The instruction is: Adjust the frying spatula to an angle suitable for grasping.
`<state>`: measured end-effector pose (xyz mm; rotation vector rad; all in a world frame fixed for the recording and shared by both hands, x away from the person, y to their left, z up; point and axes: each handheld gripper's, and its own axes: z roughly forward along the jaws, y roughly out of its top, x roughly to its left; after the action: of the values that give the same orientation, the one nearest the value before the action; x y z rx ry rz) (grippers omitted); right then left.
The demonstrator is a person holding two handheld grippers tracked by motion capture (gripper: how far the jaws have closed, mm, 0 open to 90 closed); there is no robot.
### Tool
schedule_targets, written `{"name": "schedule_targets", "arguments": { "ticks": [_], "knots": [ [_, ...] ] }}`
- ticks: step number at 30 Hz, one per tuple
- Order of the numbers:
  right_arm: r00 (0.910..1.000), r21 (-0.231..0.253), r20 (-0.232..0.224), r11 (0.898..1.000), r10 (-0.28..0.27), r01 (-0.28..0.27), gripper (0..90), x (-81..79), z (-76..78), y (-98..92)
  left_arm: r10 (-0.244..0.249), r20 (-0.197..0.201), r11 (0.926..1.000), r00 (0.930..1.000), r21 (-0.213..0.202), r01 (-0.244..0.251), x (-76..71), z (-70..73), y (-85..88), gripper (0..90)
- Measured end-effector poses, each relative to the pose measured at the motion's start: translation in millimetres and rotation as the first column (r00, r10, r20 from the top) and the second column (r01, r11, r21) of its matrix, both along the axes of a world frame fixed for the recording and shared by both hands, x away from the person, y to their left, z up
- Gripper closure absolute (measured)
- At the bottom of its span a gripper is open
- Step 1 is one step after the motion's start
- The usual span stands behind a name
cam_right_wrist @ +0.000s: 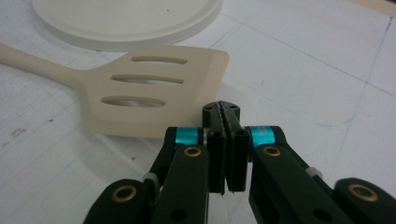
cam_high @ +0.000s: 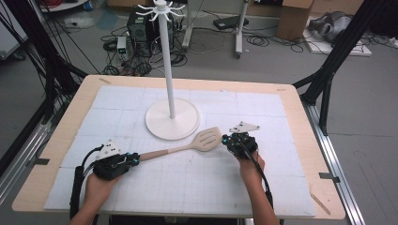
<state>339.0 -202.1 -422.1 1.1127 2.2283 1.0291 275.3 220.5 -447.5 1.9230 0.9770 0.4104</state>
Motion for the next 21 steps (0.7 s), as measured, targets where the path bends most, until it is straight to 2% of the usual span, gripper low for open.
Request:
{"name": "schedule_targets", "arguments": {
  "ticks": [8,12,13,21],
  "knots": [
    [0.9999,0.004,-0.011,1.0,0.007,-0.007,89.1,-7.4,2.0,-2.0,0.018,-0.004,0.9998,0.9998,0.0,-0.018,2.1,0.5,0.8,80.2],
    [0.9996,0.003,-0.02,1.0,0.018,-0.018,89.2,-20.6,2.5,-4.4,0.025,-0.009,0.9997,0.9996,0.004,-0.025,3.5,1.1,0.8,79.9],
    [0.9996,0.006,-0.02,1.0,0.022,-0.022,89.2,-23.6,2.0,-5.2,0.029,-0.022,0.9995,0.9993,0.009,-0.029,4.6,2.1,0.8,79.9],
    [0.9995,0.03,-0.019,0.999,0.026,-0.026,89.1,-46.4,1.7,-8.3,0.038,-0.03,0.9992,0.9988,0.017,-0.038,7.3,3.2,0.6,79.9]
  ]
}}
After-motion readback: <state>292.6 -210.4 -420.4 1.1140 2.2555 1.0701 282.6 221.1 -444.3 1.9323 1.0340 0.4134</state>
